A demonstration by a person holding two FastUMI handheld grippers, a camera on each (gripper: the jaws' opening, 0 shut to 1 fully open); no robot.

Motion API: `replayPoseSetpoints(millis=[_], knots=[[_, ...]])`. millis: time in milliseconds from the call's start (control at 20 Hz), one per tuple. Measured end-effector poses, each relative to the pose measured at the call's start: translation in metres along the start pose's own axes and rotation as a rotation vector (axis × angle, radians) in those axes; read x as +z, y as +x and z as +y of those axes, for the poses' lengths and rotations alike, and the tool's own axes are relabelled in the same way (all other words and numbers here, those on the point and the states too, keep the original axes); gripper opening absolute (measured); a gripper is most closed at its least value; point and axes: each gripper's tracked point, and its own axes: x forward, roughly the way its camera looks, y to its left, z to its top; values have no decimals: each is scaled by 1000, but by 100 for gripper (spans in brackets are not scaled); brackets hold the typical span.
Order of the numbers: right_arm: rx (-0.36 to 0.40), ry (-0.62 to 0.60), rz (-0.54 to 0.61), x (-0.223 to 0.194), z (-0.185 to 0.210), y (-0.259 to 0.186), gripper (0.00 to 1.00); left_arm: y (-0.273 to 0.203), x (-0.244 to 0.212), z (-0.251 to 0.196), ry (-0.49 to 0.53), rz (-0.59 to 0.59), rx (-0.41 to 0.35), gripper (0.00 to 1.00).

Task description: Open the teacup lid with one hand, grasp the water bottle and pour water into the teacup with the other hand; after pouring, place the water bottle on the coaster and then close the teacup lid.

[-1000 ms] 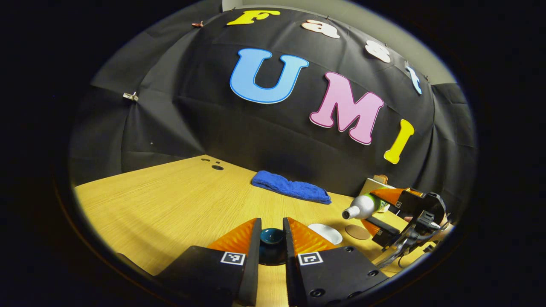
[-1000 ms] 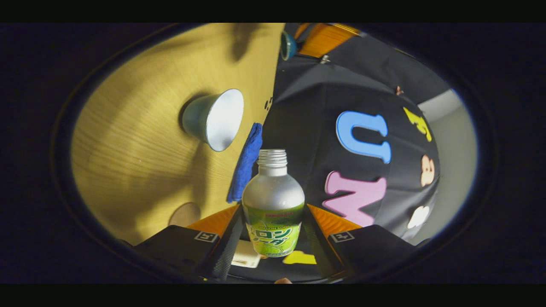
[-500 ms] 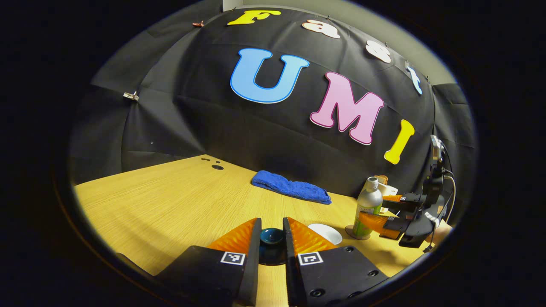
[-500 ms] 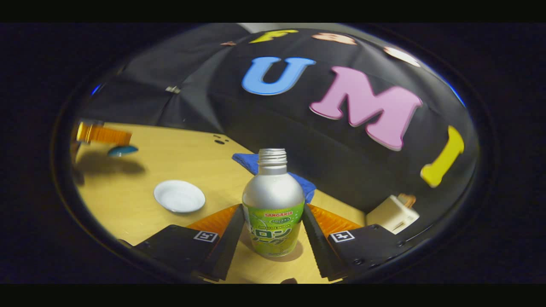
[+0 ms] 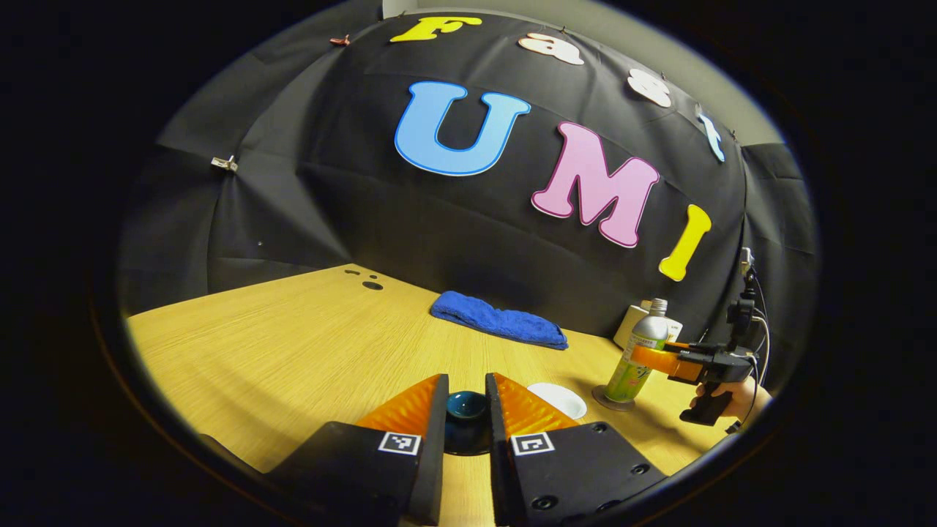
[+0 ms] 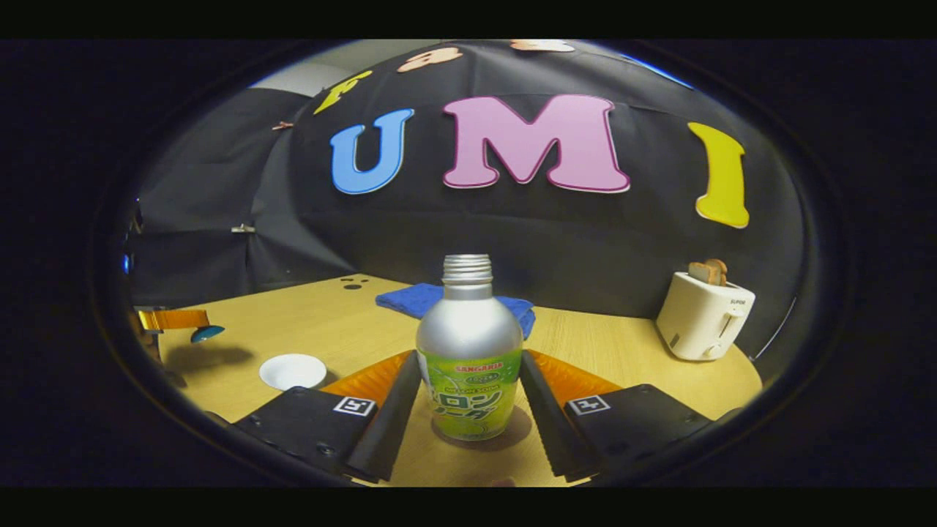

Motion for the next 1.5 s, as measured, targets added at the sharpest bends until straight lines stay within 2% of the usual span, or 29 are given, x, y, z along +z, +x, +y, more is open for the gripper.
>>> replayPoseSetpoints(millis=[50,300,450,500,600,700,850,1000,1100,1150,1300,1450,1500], knots=[[-5,16,5,-1,0,0,80,0,0,0,0,1,-1,30],[-5,76,-7,-4,-3,1,80,2,-3,1,-4,9,-3,30],[-11,59,-4,-4,-4,0,82,3,-5,1,-6,15,-3,30],[-13,47,2,-6,-3,0,87,4,-6,1,-7,15,-5,30],[-10,31,18,-12,-2,0,83,3,-6,1,-6,14,-7,31],[-9,42,21,-16,-3,-3,91,3,-4,0,-3,10,-8,30],[-19,79,31,-22,-8,-8,94,2,-3,0,-4,9,-8,31],[-22,100,35,-29,-13,-21,95,1,-2,-2,-10,3,-19,31],[-15,114,29,-34,-15,-34,91,0,0,-9,-10,-5,-32,31],[-8,124,27,-35,-15,-40,95,-1,2,-14,-4,-9,-37,31],[14,152,17,-38,-15,-60,95,-2,1,-28,26,-18,-50,31],[2,183,-26,-29,-18,-89,96,-3,-2,-58,30,-10,-113,31],[-16,189,-53,-23,-21,-101,91,-1,-4,-65,31,-9,-126,30]])
